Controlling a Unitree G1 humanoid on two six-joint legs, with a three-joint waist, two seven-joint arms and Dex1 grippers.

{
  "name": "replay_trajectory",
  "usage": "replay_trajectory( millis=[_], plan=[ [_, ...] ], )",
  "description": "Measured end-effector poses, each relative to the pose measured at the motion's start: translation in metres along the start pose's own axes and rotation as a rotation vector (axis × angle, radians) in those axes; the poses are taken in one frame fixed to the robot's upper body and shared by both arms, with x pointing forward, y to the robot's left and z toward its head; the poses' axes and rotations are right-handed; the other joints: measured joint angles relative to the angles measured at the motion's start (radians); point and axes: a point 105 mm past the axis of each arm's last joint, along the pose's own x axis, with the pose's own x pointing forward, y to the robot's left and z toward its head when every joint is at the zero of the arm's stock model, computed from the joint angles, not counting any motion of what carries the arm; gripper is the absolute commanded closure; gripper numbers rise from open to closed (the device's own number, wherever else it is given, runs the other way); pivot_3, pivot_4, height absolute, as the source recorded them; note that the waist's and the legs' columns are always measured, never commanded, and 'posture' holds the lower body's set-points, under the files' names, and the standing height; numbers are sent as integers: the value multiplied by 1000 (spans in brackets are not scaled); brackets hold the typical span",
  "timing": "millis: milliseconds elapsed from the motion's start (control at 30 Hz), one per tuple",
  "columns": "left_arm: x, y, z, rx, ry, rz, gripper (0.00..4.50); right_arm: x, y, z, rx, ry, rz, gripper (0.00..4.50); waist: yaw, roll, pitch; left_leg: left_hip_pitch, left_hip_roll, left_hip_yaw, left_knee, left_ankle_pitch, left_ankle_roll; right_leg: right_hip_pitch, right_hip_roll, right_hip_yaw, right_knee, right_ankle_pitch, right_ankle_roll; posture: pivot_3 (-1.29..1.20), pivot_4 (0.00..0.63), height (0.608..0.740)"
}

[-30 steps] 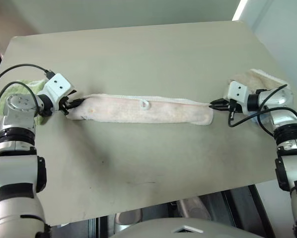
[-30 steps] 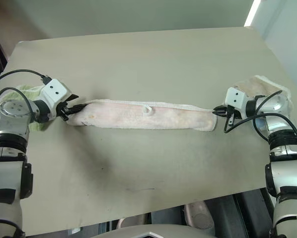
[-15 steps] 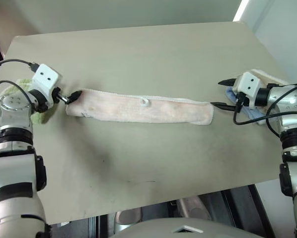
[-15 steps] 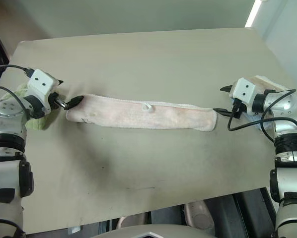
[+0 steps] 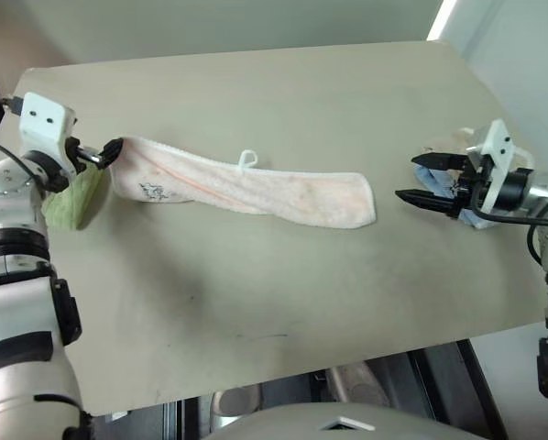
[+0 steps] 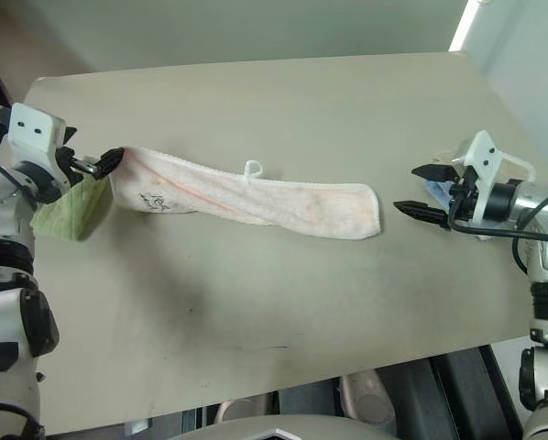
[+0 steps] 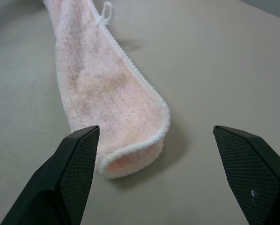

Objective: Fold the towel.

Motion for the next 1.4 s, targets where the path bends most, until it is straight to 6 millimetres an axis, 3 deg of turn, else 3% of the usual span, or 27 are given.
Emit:
replay_trajectory(
  millis=[100, 233, 533, 600, 733, 833, 967, 1167, 1400],
  plan=[
    [2, -23, -13, -19, 42, -136, 0, 11, 21, -19, 81, 16, 24, 406, 4, 1, 0, 1, 1, -1, 0, 0, 0, 0, 0, 1, 1, -1, 0, 0, 150, 740],
    [3, -46, -21, -11, 79, -277, 0, 13, 23, -13, 59, 18, 9, 406, 4, 0, 0, 0, -1, 0, 4, 0, 0, 0, 0, 1, 0, 2, 3, 0, 150, 740],
    [2, -52, -18, 59, 104, -338, 0, 14, 22, -6, 50, 7, -7, 406, 4, 0, 0, 0, -1, 0, 5, 0, 0, 1, 0, 1, 0, 2, 3, 0, 150, 740],
    [2, -52, -17, 56, 100, -332, 0, 15, 23, -4, 74, -7, -8, 36, 4, 0, 0, -1, -1, 0, 5, 0, 0, 1, 0, 1, 0, 2, 3, 0, 150, 740],
    [-5, -42, 20, 63, -66, -335, 0, 33, 52, -4, 496, -119, 41, 10, 5, -4, -1, -2, -1, 1, 4, -1, -1, 1, 6, 0, -2, 2, 2, 0, 150, 740],
    [-10, -36, 36, 95, -122, -325, 0, 33, 58, -8, 594, -87, 34, 10, 5, -3, 0, -2, -2, 1, 3, -1, -1, 1, 6, 1, -2, 2, 2, 0, 150, 740],
    [-19, -41, 28, 123, -104, -368, 0, 32, 53, -3, 693, -129, -17, 10, 4, -5, -2, -1, 0, -2, 3, -1, 0, 1, 6, 1, -3, 2, 2, 0, 150, 740],
    [-40, -69, 18, 258, -75, -532, 0, 30, 47, -33, 1007, -99, -140, 10, 2, -5, -1, -2, 1, -3, 0, -1, 0, -4, 5, 1, -2, 3, -1, 0, 150, 740],
    [-43, -88, 33, 324, -131, -585, 0, 22, 45, -35, 1068, -71, -170, 10, 4, -5, -2, -3, 1, -6, -1, -3, 3, -4, 5, 1, -2, -1, -8, 0, 150, 740]
  ],
)
